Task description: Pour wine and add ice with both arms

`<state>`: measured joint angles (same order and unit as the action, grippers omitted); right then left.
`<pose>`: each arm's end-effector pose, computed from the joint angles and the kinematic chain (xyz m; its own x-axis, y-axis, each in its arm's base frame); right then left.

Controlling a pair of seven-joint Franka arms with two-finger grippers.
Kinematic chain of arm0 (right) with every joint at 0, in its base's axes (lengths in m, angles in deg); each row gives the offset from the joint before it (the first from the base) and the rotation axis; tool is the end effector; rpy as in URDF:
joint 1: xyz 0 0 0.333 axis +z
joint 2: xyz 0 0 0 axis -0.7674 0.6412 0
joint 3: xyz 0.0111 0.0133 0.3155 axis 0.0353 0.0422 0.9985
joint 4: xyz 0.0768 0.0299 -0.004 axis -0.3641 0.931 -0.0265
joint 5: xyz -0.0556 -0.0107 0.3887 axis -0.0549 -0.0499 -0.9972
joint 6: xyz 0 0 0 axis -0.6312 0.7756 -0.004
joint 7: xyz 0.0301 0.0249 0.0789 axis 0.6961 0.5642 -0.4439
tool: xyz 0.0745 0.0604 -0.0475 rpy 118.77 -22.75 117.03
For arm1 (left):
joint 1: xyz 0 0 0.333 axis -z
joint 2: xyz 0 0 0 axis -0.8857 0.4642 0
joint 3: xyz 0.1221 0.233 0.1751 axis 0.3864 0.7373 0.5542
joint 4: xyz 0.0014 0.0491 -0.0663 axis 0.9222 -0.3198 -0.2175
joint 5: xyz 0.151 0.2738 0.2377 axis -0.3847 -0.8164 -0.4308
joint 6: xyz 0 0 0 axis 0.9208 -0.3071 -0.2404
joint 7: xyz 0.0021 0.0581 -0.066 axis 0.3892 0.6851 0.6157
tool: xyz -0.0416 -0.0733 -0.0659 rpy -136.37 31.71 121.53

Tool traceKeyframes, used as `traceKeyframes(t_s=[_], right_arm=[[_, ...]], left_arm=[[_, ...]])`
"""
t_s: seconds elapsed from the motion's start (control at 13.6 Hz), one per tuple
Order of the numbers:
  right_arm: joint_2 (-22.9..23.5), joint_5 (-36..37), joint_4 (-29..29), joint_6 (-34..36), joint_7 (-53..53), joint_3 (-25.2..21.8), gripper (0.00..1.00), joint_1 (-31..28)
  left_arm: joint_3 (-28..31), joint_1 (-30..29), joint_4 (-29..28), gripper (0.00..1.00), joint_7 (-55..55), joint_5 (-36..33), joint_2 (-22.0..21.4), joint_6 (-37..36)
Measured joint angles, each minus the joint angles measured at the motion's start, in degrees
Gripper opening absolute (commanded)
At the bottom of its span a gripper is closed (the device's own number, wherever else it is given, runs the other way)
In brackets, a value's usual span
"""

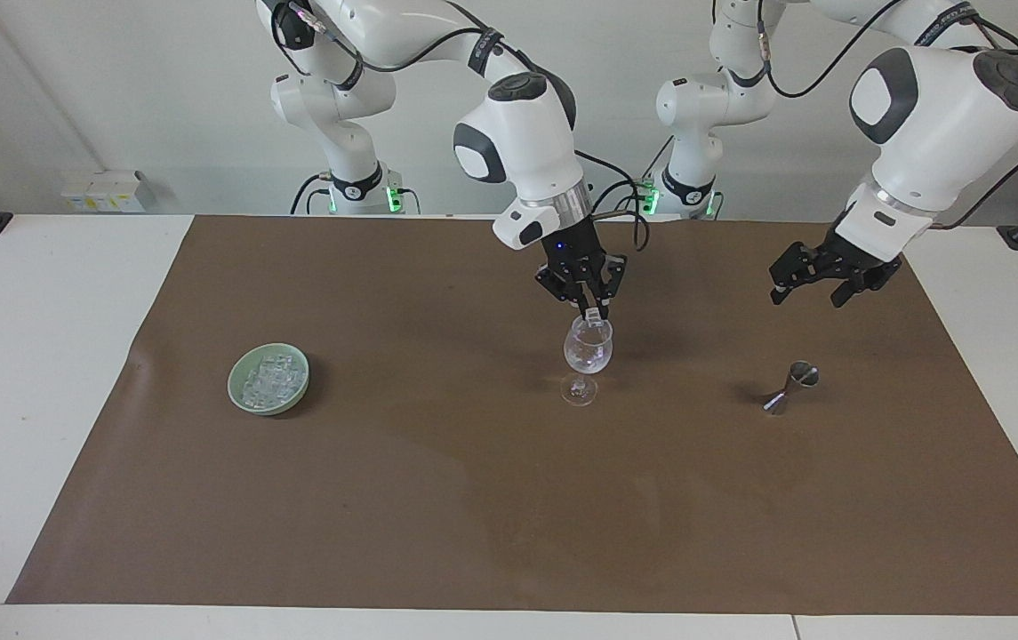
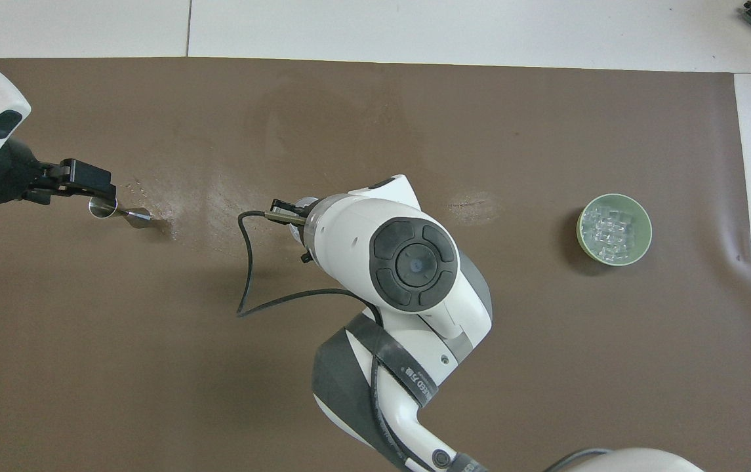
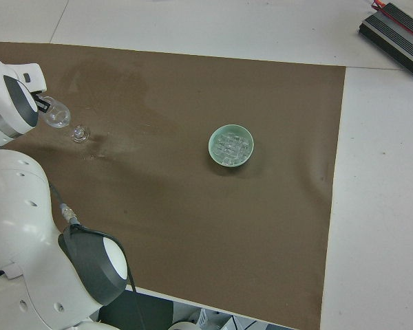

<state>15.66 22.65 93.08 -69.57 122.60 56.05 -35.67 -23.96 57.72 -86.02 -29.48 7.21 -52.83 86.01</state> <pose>0.5370 0.4258 0.4912 0.9288 -0.3272 0.1739 -0.2319 -0.8794 -0.4157 0.5813 -0.0494 0.5677 0.9990 -0.0412 0.0172 -0.0428 -0.9932 0.1083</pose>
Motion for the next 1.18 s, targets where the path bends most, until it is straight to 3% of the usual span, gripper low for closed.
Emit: traceKeyframes(t_s=[0.59, 0.96, 1.18], right_arm=[[0.80, 1.03, -0.02, -1.83, 0.00, -0.01, 0.10, -0.17], [1.26, 1.11, -0.02, -1.84, 0.00, 0.00, 0.35, -0.14], [1.26, 1.12, -0.02, -1.84, 0.00, 0.00, 0.44, -0.13]], left_arm=[[0.40, -0.23, -0.07, 1.00, -0.96, -0.05, -1.46, -0.01], [0.93, -0.29, -0.32, 1.00, -0.95, -0.06, -1.90, -4.63], [1.30, -0.56, -0.34, 1.00, -0.95, -0.07, -2.01, -4.64]])
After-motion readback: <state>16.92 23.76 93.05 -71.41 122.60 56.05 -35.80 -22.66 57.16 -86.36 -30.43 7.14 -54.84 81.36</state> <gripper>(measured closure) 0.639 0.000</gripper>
